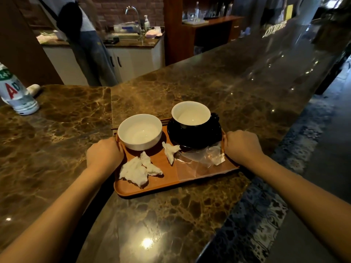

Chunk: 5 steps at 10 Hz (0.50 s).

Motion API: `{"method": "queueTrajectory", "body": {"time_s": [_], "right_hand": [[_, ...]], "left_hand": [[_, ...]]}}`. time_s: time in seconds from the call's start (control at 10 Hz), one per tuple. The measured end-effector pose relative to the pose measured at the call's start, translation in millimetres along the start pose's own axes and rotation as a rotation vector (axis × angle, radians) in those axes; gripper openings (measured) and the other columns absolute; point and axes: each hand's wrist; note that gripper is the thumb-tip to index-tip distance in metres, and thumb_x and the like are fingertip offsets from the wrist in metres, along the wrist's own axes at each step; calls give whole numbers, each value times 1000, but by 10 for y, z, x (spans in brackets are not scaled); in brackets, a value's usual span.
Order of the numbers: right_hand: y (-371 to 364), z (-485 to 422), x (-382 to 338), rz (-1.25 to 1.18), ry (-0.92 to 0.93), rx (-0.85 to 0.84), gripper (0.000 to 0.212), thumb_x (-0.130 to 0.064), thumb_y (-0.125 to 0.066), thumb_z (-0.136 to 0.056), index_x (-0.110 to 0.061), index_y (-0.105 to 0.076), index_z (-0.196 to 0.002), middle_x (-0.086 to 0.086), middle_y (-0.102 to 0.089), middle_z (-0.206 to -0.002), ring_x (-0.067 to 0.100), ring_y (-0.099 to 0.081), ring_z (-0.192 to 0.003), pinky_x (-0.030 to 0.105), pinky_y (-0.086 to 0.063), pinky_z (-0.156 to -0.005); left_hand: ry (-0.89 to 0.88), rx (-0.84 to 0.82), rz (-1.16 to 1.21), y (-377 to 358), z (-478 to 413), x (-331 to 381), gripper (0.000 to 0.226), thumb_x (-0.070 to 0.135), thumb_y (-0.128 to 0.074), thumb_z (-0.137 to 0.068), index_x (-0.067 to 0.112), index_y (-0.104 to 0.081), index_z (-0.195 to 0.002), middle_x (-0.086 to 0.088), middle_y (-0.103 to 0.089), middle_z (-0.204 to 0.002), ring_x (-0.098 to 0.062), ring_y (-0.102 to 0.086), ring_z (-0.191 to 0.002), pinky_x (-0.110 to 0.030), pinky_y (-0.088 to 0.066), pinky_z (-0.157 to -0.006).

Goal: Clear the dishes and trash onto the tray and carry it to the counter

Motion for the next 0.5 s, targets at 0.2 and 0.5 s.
{"method": "queueTrajectory", "body": {"time_s": [0.2, 0.5], "right_hand": [[-24, 41, 29, -70, -77, 9, 40, -29, -35, -95, -9, -65, -77, 13, -70, -83, 32, -64, -77, 34, -44, -63], [59, 490, 119, -382, -290, 56, 50, -35, -20, -100, -7, -58, -84, 15, -65, -89, 32, -60, -86, 35, -38, -66]], "left_hand": [[1, -42, -61, 1, -62, -26, 30, 35, -36, -89, 18, -52, -70, -5, -55, -63, -27, -56, -62, -32, -50, -60], [102, -75, 164, 12, 72, -303, 47, 42, -33, -93, 10, -62, -75, -18, -65, -79, -33, -58, -72, -40, -51, -68]]}}
Point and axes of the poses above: each hand's wrist, its own z-axis away from the middle knuckle, its own y-axis out of the back of the hand, x = y × z
